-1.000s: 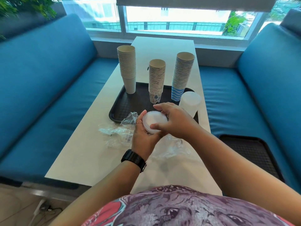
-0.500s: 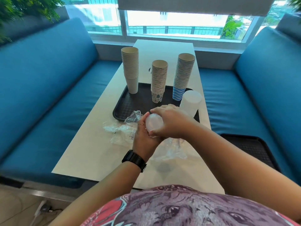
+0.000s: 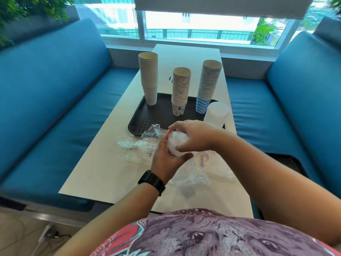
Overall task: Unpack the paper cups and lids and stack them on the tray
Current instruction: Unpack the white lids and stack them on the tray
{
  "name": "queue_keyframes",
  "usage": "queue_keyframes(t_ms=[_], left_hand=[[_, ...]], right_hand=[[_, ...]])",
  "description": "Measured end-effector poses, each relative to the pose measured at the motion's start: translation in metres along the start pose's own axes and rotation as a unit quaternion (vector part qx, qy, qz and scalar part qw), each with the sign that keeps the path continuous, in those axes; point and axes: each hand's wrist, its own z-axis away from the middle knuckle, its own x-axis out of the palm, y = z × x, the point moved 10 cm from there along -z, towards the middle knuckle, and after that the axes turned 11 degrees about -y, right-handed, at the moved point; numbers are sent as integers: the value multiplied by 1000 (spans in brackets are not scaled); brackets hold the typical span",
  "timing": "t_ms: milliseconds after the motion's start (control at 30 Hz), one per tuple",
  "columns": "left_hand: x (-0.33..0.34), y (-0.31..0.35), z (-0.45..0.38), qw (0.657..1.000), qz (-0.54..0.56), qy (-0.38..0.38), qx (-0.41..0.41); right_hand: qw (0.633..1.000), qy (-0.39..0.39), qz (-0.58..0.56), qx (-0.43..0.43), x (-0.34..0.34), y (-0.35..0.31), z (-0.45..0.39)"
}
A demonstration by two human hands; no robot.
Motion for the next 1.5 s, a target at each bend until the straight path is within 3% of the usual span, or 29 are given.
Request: queue_keyframes(t_ms=[167, 367, 533, 667, 833, 933, 1200, 1500], left_hand=[[1, -5, -1, 1000, -2, -2, -4], [2, -4, -4, 1000, 26, 8, -7], [7, -9, -7, 998, 57, 10, -12], [7, -5, -9, 1000, 27, 12, -6], [6, -4, -12, 1000, 26, 16, -6], [4, -4, -12, 999, 35, 21, -9], [1, -5, -14, 999, 28, 38, -9], [3, -4, -15, 999, 37, 36, -15]], right_hand=[[1000, 2, 12, 3, -2, 5, 0], [991, 109, 68, -21, -16, 1, 9], [975, 216, -60, 4, -43, 35, 20], [907, 308, -280, 70, -67, 118, 21], [825, 385, -375, 176, -74, 214, 20], [789, 372, -439, 216, -63, 242, 15], [827, 281, -416, 253, -51, 245, -12], [876, 286, -281, 267, -58, 238, -7]])
